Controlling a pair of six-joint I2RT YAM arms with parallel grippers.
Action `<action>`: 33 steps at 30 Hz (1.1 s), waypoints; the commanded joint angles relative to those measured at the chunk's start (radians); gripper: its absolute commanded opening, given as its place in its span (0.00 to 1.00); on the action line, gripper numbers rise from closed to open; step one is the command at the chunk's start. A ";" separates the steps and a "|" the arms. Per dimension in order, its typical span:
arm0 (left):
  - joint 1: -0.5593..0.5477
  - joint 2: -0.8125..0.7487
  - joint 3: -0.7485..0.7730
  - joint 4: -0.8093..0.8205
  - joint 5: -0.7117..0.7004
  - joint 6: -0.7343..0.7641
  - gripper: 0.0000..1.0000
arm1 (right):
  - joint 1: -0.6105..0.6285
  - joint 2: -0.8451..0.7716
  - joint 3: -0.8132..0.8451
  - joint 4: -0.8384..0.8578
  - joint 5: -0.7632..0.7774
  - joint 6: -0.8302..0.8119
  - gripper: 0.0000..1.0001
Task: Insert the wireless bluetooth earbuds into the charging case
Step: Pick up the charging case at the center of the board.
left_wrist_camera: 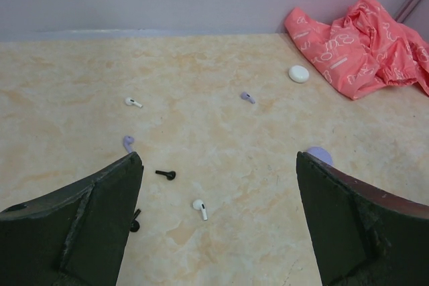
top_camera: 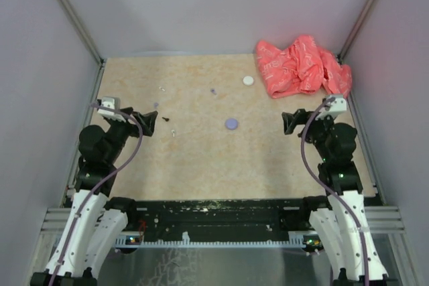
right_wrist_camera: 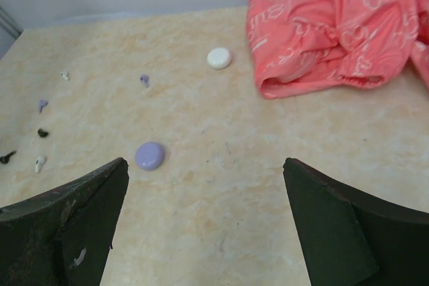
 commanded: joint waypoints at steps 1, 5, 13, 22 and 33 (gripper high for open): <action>0.006 0.054 0.055 -0.066 0.096 -0.013 1.00 | 0.006 0.151 0.075 0.076 -0.171 0.054 0.98; 0.007 0.116 0.054 -0.023 0.256 -0.009 1.00 | 0.009 0.288 0.082 0.125 -0.239 0.079 0.98; 0.007 0.195 0.088 -0.058 0.319 -0.011 0.99 | 0.100 0.524 0.063 0.286 -0.232 0.071 0.98; 0.010 0.208 0.079 -0.051 0.293 -0.028 0.99 | 0.256 0.816 0.210 0.257 -0.132 0.008 0.97; 0.016 0.220 0.075 -0.042 0.281 -0.042 0.99 | 0.499 1.126 0.437 0.164 0.295 0.001 0.93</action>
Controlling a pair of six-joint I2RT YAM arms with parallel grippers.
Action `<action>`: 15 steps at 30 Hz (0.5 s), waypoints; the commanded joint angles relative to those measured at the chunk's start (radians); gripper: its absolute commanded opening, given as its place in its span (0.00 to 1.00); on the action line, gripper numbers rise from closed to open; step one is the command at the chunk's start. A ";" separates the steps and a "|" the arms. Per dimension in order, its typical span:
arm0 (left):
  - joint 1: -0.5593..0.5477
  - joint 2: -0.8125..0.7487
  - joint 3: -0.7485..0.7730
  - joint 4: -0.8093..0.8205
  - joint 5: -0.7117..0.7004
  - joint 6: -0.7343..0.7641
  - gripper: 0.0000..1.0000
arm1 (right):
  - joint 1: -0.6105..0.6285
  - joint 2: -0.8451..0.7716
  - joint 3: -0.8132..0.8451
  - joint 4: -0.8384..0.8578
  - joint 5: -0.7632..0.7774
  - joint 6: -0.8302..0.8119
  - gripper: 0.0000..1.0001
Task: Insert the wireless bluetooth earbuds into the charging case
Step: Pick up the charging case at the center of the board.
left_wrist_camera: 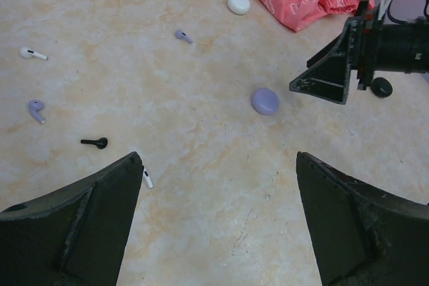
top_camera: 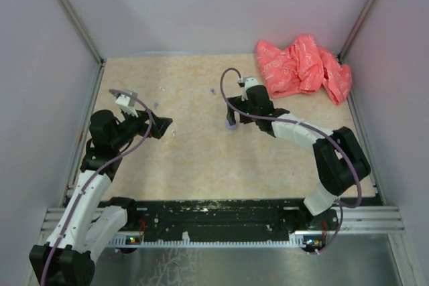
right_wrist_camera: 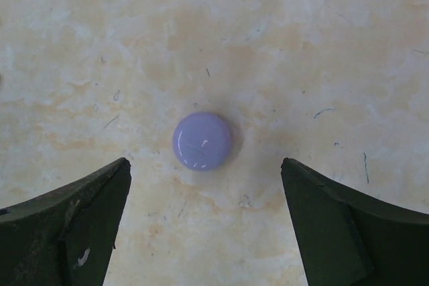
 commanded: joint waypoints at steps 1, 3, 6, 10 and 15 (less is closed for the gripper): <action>0.010 0.003 0.019 0.018 -0.001 -0.016 0.99 | 0.074 0.089 0.116 -0.026 0.231 -0.009 0.92; 0.010 0.005 0.018 0.023 0.001 -0.018 0.99 | 0.100 0.142 0.138 -0.026 0.266 0.008 0.92; 0.011 0.007 0.018 0.025 -0.005 -0.021 0.99 | 0.126 0.196 0.174 -0.041 0.328 0.043 0.90; 0.010 0.006 0.018 0.026 -0.016 -0.024 0.99 | 0.160 0.254 0.206 -0.061 0.415 0.083 0.82; 0.009 0.004 0.017 0.023 -0.029 -0.025 0.99 | 0.195 0.289 0.206 -0.044 0.478 0.108 0.79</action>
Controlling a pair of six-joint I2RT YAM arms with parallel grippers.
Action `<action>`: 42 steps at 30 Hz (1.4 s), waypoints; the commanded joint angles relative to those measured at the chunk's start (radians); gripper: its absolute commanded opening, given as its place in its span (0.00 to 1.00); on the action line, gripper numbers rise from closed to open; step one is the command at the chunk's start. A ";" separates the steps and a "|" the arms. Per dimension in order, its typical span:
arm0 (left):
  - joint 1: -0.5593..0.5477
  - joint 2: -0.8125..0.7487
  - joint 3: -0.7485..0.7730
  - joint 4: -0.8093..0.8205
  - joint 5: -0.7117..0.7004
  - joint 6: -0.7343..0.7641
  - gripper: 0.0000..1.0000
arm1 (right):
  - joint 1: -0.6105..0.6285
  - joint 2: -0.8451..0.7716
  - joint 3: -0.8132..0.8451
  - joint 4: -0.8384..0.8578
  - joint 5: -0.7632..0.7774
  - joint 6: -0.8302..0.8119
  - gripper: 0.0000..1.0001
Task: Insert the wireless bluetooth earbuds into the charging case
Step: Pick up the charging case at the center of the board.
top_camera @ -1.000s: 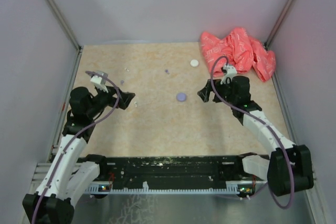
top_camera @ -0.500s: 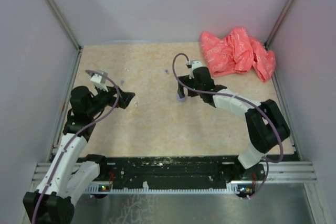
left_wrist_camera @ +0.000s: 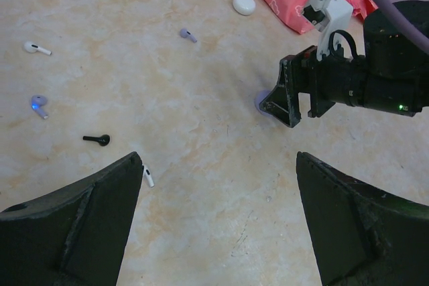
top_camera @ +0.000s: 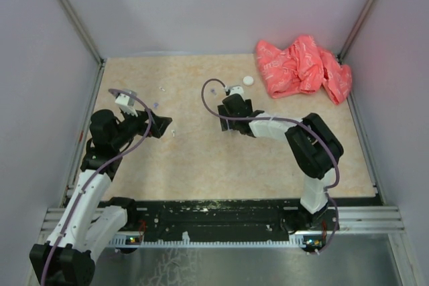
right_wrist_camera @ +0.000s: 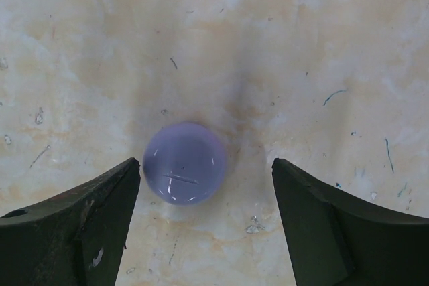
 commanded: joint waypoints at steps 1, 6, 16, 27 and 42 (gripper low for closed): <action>0.007 -0.003 0.014 0.020 -0.017 -0.007 0.99 | 0.037 0.016 0.048 0.024 0.110 0.038 0.79; 0.005 -0.004 0.013 0.022 -0.021 -0.011 0.99 | 0.058 0.049 0.061 0.021 0.132 0.045 0.76; 0.006 -0.012 0.008 0.019 -0.043 -0.017 0.99 | 0.066 0.086 0.052 0.037 0.130 0.065 0.67; 0.005 -0.011 0.015 0.012 -0.045 -0.027 0.99 | 0.066 0.005 0.005 0.038 0.074 0.047 0.46; 0.003 0.133 0.127 -0.080 0.184 -0.062 1.00 | 0.097 -0.311 -0.031 -0.038 -0.271 -0.330 0.43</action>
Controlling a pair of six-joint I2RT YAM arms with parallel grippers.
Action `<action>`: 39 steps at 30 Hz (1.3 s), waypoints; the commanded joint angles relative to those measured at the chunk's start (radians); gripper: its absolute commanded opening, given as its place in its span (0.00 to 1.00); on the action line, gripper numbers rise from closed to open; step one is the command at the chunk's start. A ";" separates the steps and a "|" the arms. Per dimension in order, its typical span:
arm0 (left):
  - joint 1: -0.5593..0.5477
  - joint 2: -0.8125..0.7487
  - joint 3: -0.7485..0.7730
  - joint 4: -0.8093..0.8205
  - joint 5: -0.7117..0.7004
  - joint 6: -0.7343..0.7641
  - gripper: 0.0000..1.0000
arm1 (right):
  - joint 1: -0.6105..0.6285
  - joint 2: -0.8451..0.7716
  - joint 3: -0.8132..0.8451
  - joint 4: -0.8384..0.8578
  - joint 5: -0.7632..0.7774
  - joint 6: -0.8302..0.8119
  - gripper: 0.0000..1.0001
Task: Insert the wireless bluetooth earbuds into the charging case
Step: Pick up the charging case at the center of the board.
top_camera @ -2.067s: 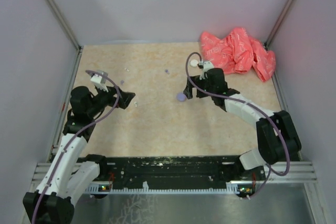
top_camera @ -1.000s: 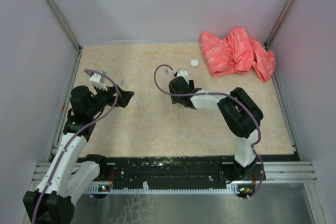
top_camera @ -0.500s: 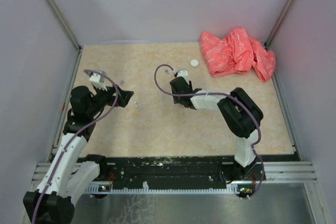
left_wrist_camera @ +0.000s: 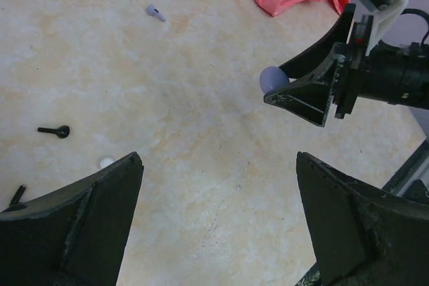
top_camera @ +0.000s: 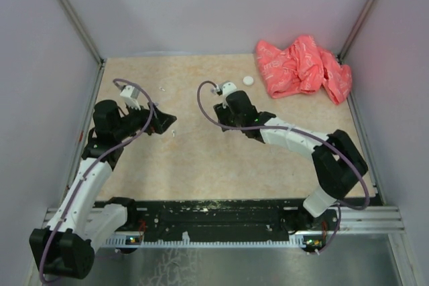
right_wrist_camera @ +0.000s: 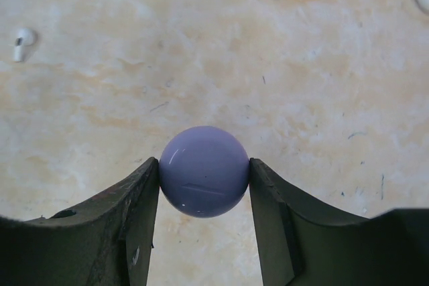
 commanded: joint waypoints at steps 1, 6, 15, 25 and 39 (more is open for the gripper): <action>0.004 0.047 0.067 -0.038 0.145 0.002 1.00 | 0.046 -0.133 0.018 -0.028 -0.137 -0.210 0.43; 0.001 0.108 0.098 -0.043 0.280 -0.004 1.00 | 0.063 -0.251 -0.002 -0.039 -0.282 -0.350 0.43; -0.041 0.168 0.119 -0.041 0.402 -0.047 1.00 | 0.128 -0.415 -0.078 0.001 -0.465 -0.683 0.51; -0.153 0.209 0.115 0.049 0.439 -0.150 0.94 | 0.207 -0.380 0.030 -0.140 -0.451 -0.935 0.51; -0.263 0.273 0.094 0.149 0.433 -0.236 0.67 | 0.270 -0.362 0.046 -0.149 -0.403 -1.013 0.50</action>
